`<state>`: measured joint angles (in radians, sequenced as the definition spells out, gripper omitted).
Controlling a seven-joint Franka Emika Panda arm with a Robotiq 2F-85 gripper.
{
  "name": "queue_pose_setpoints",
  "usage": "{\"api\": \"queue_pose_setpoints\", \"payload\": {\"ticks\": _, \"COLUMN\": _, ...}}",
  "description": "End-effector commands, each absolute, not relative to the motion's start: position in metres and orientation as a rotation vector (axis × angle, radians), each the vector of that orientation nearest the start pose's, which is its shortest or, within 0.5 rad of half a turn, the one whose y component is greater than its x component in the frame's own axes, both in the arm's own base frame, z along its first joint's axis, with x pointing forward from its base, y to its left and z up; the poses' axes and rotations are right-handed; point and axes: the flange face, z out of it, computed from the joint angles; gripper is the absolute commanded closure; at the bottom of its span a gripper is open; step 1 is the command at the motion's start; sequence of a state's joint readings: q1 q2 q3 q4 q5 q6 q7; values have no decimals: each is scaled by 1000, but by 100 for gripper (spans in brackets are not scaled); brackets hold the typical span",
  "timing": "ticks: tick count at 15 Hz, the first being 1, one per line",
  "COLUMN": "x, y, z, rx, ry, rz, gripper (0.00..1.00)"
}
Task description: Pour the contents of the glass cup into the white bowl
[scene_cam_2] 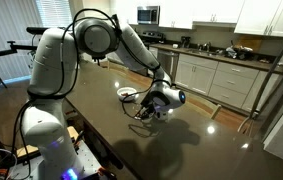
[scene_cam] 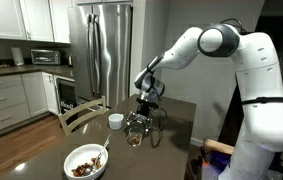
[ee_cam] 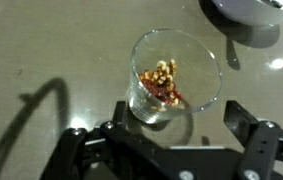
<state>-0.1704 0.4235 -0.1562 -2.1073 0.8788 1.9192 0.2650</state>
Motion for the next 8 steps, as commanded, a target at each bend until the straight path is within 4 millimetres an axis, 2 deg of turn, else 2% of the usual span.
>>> {"api": "queue_pose_setpoints", "payload": {"ticks": 1, "x": 513, "y": -136, "z": 190, "rx": -1876, "ry": 1436, "rz": 746, "gripper": 0}}
{"api": "queue_pose_setpoints", "payload": {"ticks": 8, "x": 502, "y": -156, "z": 177, "rx": -1625, "ry": 1441, "rz": 874, "gripper": 0}}
